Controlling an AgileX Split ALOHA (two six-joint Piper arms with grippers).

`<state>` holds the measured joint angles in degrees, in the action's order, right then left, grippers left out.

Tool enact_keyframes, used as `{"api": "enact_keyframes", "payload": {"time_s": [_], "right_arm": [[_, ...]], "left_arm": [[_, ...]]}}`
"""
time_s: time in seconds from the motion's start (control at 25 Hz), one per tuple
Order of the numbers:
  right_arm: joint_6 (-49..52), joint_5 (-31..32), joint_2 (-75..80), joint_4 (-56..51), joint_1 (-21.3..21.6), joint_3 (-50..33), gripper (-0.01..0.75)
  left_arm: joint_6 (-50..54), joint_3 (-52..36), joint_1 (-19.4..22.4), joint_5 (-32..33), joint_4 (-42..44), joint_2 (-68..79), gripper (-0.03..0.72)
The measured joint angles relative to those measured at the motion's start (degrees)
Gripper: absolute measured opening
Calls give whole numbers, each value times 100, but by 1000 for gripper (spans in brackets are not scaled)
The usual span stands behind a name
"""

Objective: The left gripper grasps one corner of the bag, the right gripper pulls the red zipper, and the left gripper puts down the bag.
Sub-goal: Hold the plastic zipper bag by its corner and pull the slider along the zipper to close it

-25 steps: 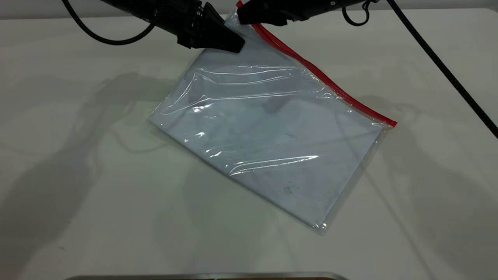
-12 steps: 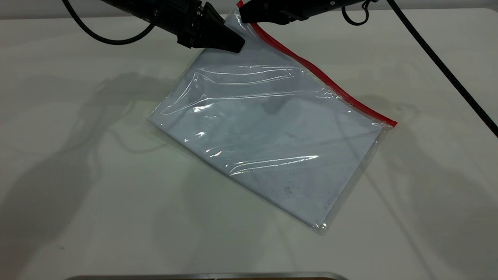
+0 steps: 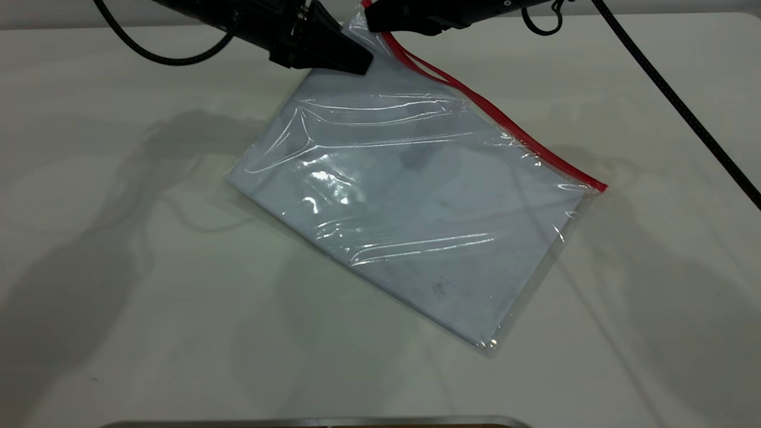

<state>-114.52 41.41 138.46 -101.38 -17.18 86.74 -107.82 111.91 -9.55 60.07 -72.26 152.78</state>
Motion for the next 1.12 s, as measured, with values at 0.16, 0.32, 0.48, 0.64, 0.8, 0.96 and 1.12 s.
{"api": "enact_keyframes", "payload": {"time_s": [0.16, 0.32, 0.48, 0.64, 0.8, 0.96, 1.12], "right_arm": [[-52, -62, 0, -71, -42, 32, 34], [-102, -70, -5, -110, -46, 32, 34], [-119, -102, -10, -114, -41, 32, 34], [-126, -181, -40, -152, -4, 32, 34], [-195, -369, -58, -156, 7, 43, 34], [-210, -554, -52, -125, 7, 87, 34], [-210, -598, 39, -150, 7, 103, 34]], "left_arm": [[0, -5, 117, 97, -7, -92, 53], [-5, -5, 239, 262, -79, -118, 53], [-34, -5, 317, 385, -222, -118, 53], [-294, -5, 379, 437, -572, -118, 53], [-422, -10, 425, 444, -854, -118, 53], [-450, -16, 486, 449, -1067, -157, 53], [-461, -16, 589, 464, -1104, -304, 53]]}}
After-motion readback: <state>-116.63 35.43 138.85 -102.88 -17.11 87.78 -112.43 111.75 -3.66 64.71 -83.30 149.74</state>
